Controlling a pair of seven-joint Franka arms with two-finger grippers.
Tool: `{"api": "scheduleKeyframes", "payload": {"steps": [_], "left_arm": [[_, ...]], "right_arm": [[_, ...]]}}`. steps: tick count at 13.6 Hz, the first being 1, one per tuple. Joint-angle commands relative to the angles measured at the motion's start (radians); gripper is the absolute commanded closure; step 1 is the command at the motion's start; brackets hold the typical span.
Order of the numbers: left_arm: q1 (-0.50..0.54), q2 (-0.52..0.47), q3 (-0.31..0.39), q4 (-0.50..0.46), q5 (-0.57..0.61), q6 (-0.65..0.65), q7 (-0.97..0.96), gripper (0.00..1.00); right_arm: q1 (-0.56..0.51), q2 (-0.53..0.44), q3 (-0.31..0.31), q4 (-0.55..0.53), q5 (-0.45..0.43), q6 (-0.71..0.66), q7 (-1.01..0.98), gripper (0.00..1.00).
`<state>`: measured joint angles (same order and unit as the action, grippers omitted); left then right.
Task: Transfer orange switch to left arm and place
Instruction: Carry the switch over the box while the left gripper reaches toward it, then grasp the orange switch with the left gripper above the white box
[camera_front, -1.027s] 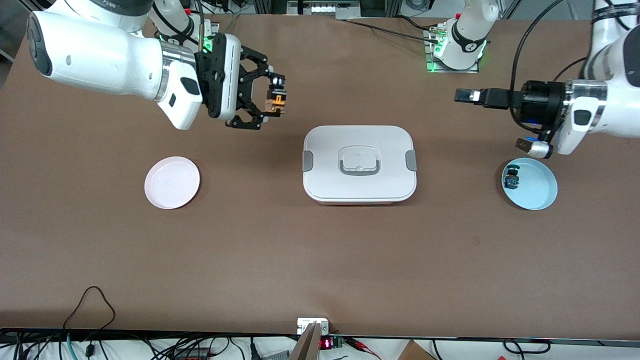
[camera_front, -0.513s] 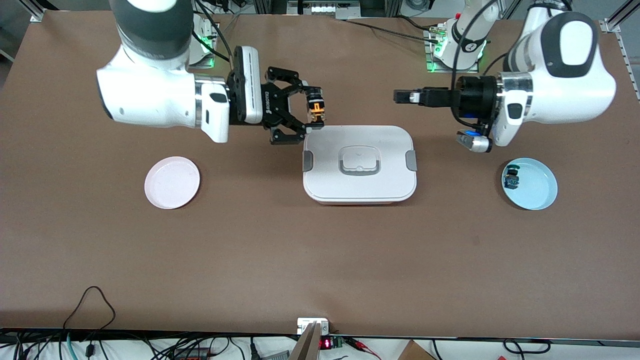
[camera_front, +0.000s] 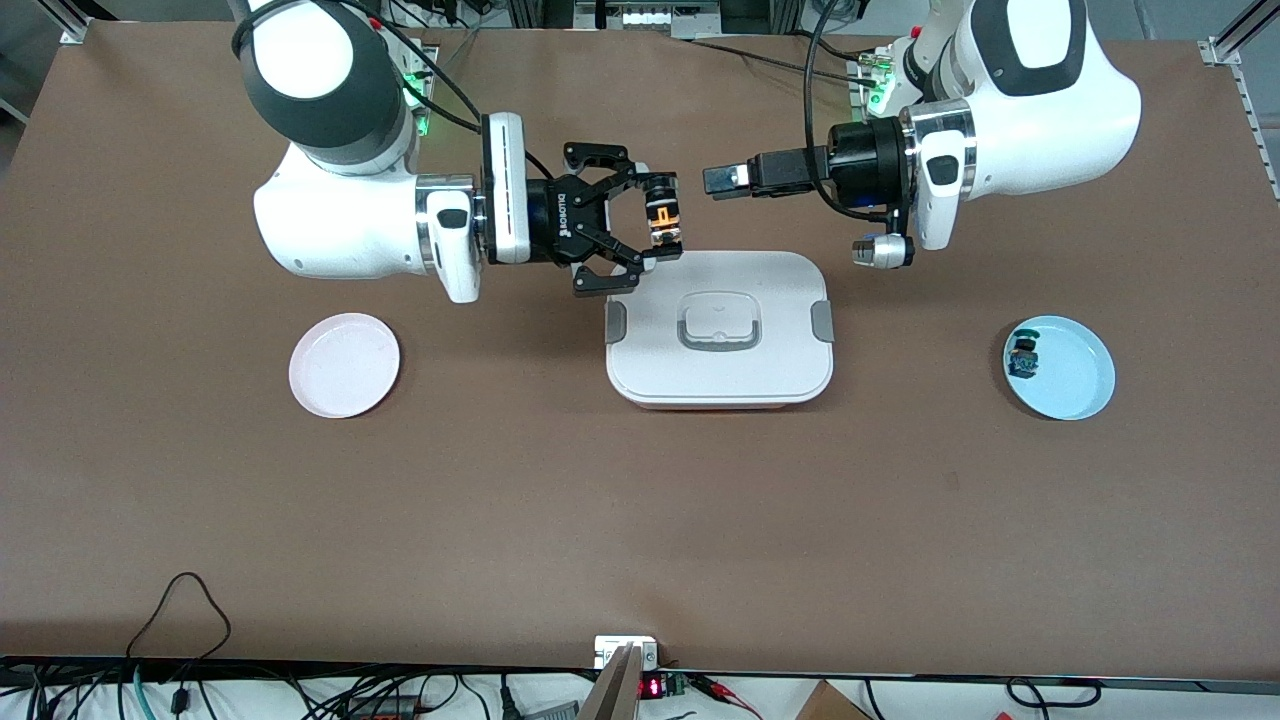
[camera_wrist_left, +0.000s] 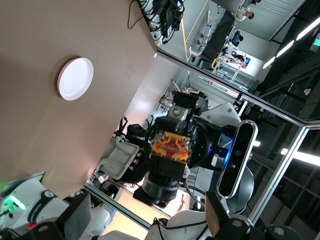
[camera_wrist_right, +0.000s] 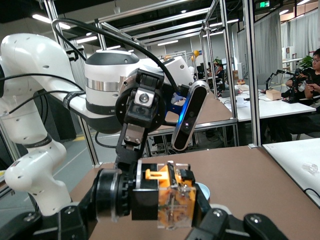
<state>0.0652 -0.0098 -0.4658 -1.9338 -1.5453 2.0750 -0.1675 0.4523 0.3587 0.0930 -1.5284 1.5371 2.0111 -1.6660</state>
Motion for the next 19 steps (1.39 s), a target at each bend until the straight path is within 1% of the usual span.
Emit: {"api": "scheduleKeyframes", "payload": {"steps": [1, 3, 5, 6, 8, 11, 12, 13, 14, 15, 16, 17, 19], "left_arm": [[0.01, -0.015, -0.002, -0.013, -0.029, 0.008, 0.048, 0.0], [0.008, -0.012, -0.002, -0.005, -0.05, 0.011, 0.049, 0.0], [-0.008, -0.009, -0.008, -0.004, -0.058, 0.069, 0.051, 0.0], [-0.01, 0.002, -0.023, -0.002, -0.058, 0.08, 0.051, 0.0], [-0.01, 0.014, -0.027, 0.003, -0.061, 0.08, 0.051, 0.0], [-0.01, 0.017, -0.03, 0.003, -0.061, 0.08, 0.051, 0.1], [-0.01, 0.019, -0.03, 0.004, -0.061, 0.08, 0.052, 0.17], [-0.012, 0.022, -0.03, 0.004, -0.061, 0.08, 0.052, 0.19], [-0.012, 0.024, -0.03, 0.006, -0.061, 0.08, 0.054, 0.24], [-0.012, 0.024, -0.03, 0.006, -0.059, 0.08, 0.054, 0.31], [-0.012, 0.024, -0.03, 0.006, -0.059, 0.08, 0.054, 0.48], [-0.012, 0.024, -0.03, 0.006, -0.059, 0.08, 0.062, 0.68], [-0.01, 0.028, -0.031, 0.006, -0.059, 0.076, 0.077, 0.99]], "right_arm": [[0.012, -0.004, 0.002, -0.016, 0.054, 0.014, -0.023, 1.0], [0.031, -0.006, 0.002, -0.027, 0.074, 0.009, -0.014, 1.0], [0.039, -0.007, 0.001, -0.027, 0.074, 0.002, -0.003, 1.0], [0.042, -0.006, 0.001, -0.03, 0.074, 0.003, 0.003, 1.0], [0.043, -0.007, 0.002, -0.033, 0.074, 0.002, 0.003, 1.0], [0.046, -0.009, 0.001, -0.033, 0.095, 0.005, 0.005, 1.0], [0.046, -0.009, 0.002, -0.033, 0.095, 0.006, 0.003, 1.0], [0.046, -0.009, 0.001, -0.033, 0.094, 0.008, 0.003, 1.0], [0.046, -0.009, 0.001, -0.035, 0.094, 0.008, 0.002, 1.0], [0.046, -0.009, 0.002, -0.035, 0.094, 0.008, 0.002, 1.0], [0.046, -0.009, 0.001, -0.035, 0.092, 0.006, 0.0, 1.0], [0.046, -0.009, 0.001, -0.036, 0.092, 0.006, -0.001, 1.0], [0.046, -0.01, 0.001, -0.038, 0.09, 0.005, -0.003, 1.0]]}}
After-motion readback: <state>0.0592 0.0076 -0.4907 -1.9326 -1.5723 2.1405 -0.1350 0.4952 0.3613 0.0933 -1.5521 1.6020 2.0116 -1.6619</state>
